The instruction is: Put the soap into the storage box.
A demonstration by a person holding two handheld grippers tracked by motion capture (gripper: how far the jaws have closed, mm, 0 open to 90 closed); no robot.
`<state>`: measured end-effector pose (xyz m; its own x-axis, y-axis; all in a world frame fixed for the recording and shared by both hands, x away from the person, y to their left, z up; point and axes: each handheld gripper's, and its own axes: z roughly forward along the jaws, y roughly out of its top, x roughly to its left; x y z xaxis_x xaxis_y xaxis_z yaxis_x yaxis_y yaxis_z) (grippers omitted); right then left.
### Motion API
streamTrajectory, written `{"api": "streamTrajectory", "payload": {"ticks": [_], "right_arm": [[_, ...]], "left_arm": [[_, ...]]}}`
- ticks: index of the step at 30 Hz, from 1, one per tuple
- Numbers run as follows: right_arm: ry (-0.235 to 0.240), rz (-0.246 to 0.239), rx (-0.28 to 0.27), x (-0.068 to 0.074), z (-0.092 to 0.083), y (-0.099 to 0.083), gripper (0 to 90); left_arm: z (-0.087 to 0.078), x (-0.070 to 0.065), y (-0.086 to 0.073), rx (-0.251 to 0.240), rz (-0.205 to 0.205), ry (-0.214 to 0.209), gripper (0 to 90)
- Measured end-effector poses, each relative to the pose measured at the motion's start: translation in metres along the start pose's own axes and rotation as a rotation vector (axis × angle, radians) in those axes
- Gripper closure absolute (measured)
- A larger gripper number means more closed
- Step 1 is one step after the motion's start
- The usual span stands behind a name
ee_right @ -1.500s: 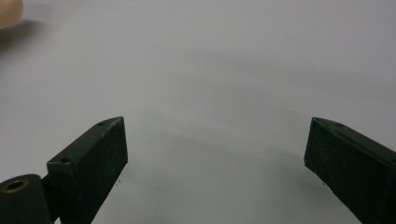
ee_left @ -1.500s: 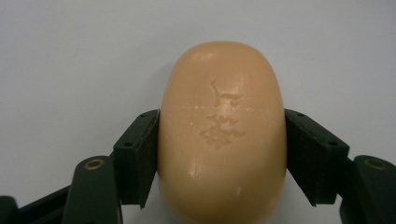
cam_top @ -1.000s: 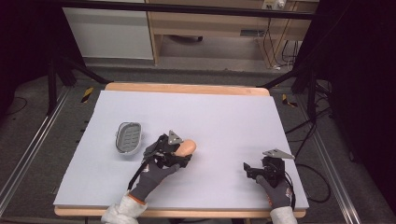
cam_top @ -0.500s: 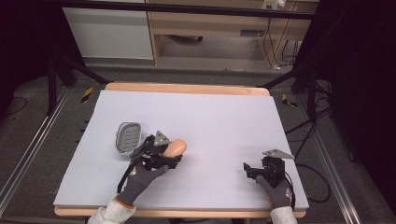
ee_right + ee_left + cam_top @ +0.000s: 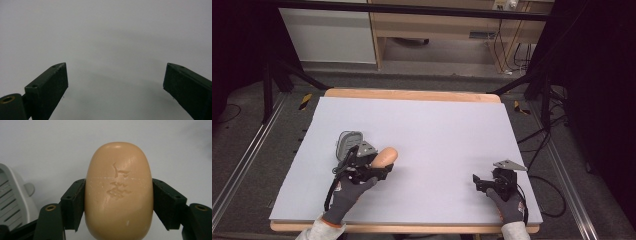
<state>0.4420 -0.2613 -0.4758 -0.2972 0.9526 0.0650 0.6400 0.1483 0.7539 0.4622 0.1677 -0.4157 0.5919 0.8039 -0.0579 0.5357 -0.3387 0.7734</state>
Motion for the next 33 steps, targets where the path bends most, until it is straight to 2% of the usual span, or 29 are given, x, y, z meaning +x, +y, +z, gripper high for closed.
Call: {"api": "streamTrajectory", "payload": {"ticks": [16,17,33], "right_arm": [[-0.001,0.001,0.002,0.001,0.001,0.0,6.0],[0.002,0.0,0.002,0.001,0.001,0.0,6.0],[0.002,0.0,0.002,0.001,0.001,0.0,6.0]], "left_arm": [[-0.022,0.034,0.007,-0.059,-0.08,0.081,31.6],[-0.023,0.036,0.007,-0.06,-0.081,0.094,31.6],[-0.025,0.064,0.002,-0.064,-0.147,0.157,31.6]]}}
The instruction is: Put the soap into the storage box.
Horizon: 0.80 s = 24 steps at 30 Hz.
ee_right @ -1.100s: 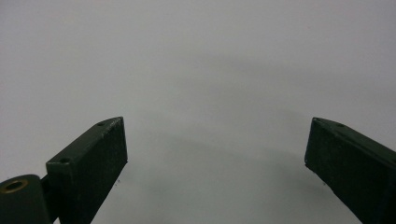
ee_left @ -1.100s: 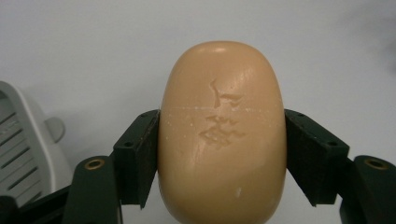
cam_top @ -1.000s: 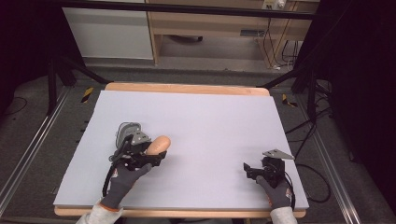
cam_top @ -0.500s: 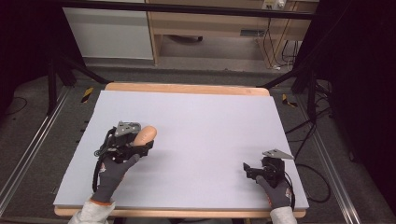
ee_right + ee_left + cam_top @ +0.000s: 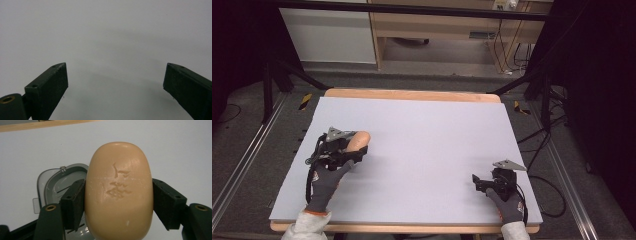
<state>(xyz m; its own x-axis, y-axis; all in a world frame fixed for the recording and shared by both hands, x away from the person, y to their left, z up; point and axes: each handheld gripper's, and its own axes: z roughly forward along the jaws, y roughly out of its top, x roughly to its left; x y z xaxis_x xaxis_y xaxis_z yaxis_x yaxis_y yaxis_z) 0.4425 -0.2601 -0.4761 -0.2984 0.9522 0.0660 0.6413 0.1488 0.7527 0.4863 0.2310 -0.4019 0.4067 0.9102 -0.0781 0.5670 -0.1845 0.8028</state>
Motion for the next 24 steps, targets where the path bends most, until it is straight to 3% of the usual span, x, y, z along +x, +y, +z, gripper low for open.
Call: {"api": "streamTrajectory", "payload": {"ticks": [16,24], "right_arm": [[-0.003,-0.008,0.0,0.001,0.001,0.0,5.9],[-0.001,-0.008,0.003,0.001,0.001,0.0,5.9]], "left_arm": [[0.011,0.017,-0.006,0.024,-0.023,0.058,31.6],[0.018,0.021,-0.009,0.051,-0.01,0.08,31.6]]}}
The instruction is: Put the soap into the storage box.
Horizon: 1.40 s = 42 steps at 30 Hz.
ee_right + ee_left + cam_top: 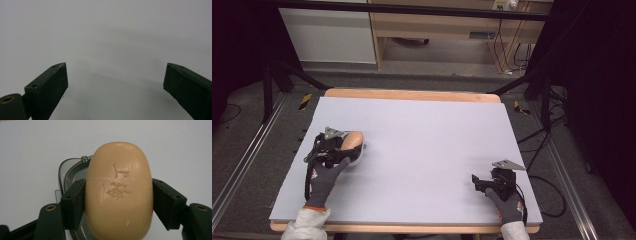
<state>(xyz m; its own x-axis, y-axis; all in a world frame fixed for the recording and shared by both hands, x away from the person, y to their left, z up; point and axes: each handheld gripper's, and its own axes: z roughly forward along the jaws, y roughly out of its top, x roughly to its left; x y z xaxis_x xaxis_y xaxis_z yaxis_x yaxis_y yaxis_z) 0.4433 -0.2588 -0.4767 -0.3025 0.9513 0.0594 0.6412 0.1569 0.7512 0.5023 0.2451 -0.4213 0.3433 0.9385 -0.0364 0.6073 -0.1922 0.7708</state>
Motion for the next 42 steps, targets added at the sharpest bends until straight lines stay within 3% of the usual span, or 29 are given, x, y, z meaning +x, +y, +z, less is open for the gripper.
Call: {"api": "streamTrajectory", "payload": {"ticks": [25,42], "right_arm": [[0.005,0.006,0.004,0.0005,-0.0002,-0.0001,5.7],[0.002,0.006,0.006,0.001,-0.0001,-0.0002,5.6]], "left_arm": [[0.0093,0.003,-0.0051,0.029,0.0,0.036,31.5],[0.0107,0.0014,-0.005,0.033,-0.003,0.034,31.1]]}}
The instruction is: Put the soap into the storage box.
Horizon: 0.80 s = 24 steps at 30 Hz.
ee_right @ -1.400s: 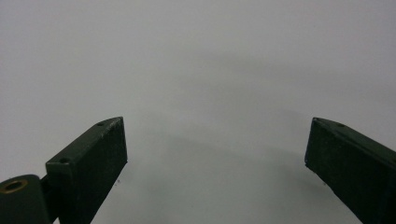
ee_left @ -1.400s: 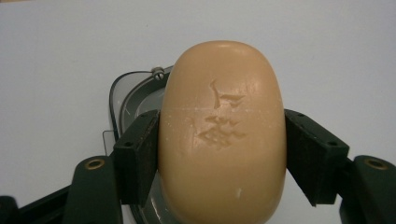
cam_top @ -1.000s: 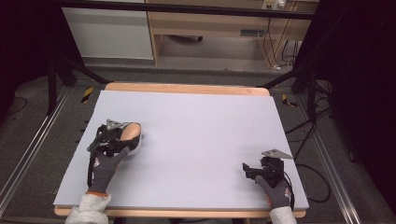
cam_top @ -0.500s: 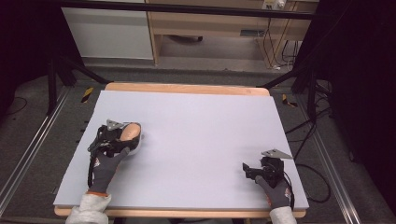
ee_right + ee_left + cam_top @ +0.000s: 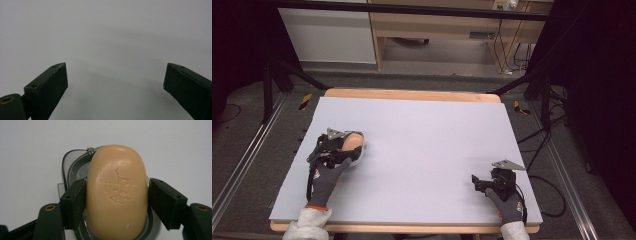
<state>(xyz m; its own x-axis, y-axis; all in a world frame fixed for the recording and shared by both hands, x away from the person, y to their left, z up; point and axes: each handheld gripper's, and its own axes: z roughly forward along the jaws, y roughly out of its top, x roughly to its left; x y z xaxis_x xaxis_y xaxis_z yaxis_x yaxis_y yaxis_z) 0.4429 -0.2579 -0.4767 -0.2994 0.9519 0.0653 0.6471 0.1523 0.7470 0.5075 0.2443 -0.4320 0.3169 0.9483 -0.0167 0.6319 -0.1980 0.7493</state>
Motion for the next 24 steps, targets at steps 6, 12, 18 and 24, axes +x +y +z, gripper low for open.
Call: {"api": "streamTrajectory", "payload": {"ticks": [6,12,18,24], "right_arm": [[0.0,-0.002,-0.001,0.0,0.0,0.0,5.6],[0.001,0.0,0.001,0.0,0.0,0.0,5.6],[0.002,0.002,0.0,0.0,0.0,0.0,5.6],[0.0,0.006,0.001,0.001,-0.001,0.0,5.6]], "left_arm": [[0.0,-0.003,0.0,0.002,0.011,0.001,27.5],[0.0,-0.009,0.0,-0.003,0.024,0.012,25.8],[-0.005,-0.012,0.002,-0.038,0.024,0.017,25.8],[-0.006,-0.014,0.003,-0.037,0.035,0.01,25.4]]}}
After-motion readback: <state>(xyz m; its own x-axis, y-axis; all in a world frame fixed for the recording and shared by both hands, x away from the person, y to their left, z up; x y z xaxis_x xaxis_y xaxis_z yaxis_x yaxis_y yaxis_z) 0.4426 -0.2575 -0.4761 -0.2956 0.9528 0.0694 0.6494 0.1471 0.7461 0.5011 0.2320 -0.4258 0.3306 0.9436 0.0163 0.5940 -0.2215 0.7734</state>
